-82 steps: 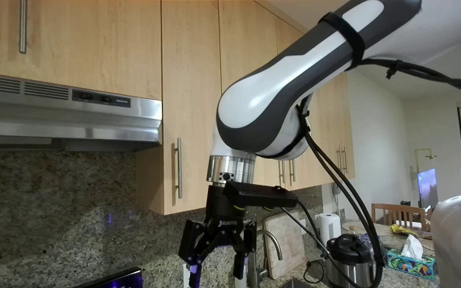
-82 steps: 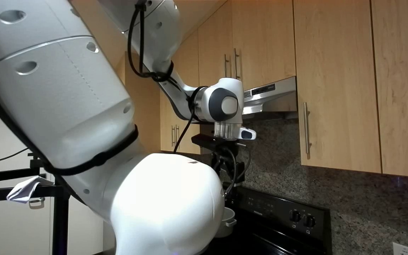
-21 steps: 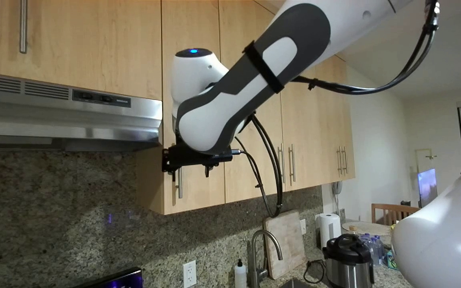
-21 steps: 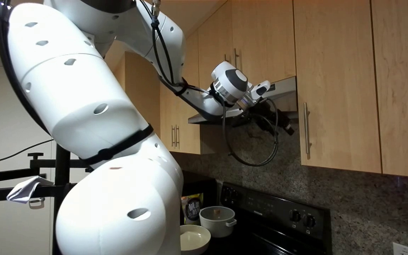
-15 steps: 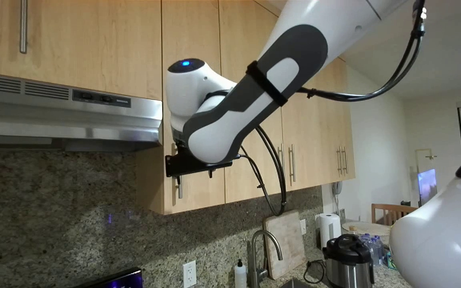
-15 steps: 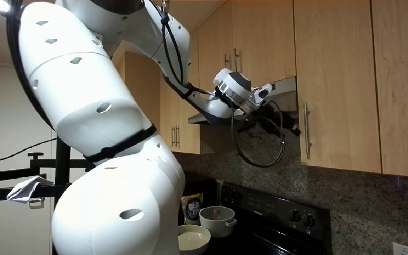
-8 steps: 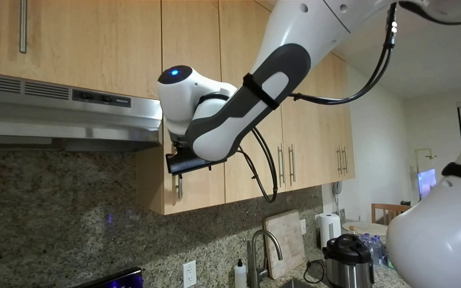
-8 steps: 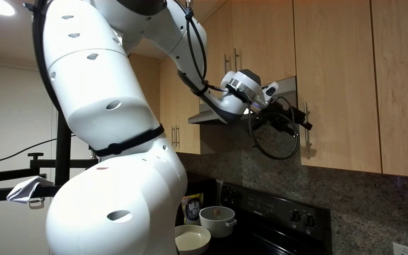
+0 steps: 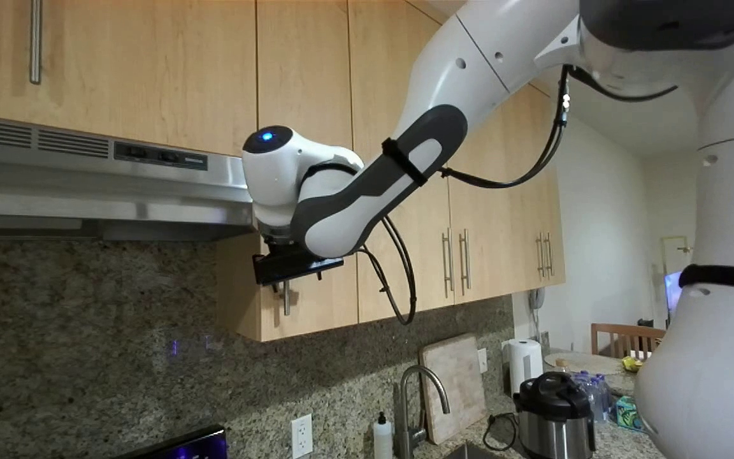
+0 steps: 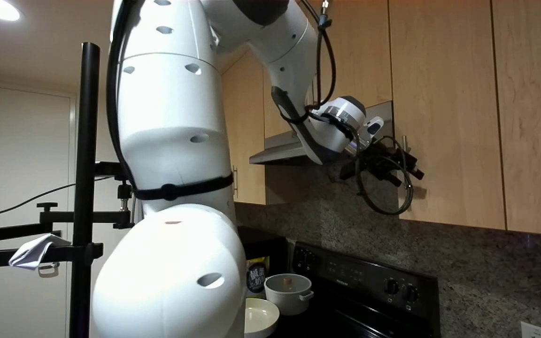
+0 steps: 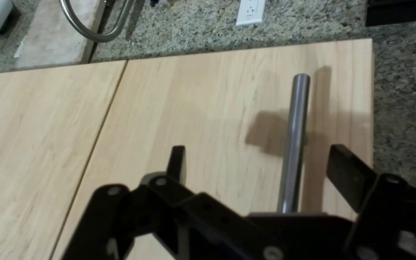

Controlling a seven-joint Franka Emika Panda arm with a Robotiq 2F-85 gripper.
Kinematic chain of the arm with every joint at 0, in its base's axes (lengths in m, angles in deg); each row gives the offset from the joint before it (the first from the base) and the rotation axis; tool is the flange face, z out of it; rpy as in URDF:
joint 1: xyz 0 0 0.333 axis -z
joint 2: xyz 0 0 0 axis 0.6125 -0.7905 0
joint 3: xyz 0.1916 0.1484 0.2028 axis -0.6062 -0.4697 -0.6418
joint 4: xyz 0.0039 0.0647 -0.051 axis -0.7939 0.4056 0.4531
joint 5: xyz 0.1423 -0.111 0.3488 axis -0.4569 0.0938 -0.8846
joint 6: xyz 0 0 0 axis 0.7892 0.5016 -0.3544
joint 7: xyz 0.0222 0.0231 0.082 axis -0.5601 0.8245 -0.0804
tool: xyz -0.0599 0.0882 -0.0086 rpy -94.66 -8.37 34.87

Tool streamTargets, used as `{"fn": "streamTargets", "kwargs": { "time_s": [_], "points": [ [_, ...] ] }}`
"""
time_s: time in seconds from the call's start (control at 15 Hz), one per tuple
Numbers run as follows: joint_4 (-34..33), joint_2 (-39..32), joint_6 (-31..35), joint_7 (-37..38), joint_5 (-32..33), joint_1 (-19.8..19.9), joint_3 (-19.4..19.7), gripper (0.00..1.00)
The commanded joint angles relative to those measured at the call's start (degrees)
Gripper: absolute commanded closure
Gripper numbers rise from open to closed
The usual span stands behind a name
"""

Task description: Open the cupboard door

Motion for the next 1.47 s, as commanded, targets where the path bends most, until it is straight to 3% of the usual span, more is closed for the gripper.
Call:
{"fn": "streamTargets", "kwargs": {
  "time_s": [0.0, 0.27, 0.53, 1.0, 1.4],
  "points": [
    [-4.9, -4.4, -3.1, 3.8, 4.3, -12.4, 11.5, 0.0],
    [-6.3, -4.8, -6.4, 6.9, 4.6, -21.1, 20.6, 0.0],
    [-7.6, -5.2, -12.6, 12.7, 8.1, -25.4, 24.2, 0.0],
    [-6.5, -4.9, -9.9, 20.3, 9.8, -27.5, 27.4, 0.0],
    [-1.4, 0.2, -8.3, 25.5, 9.4, -27.4, 29.1, 0.0]
  ]
}}
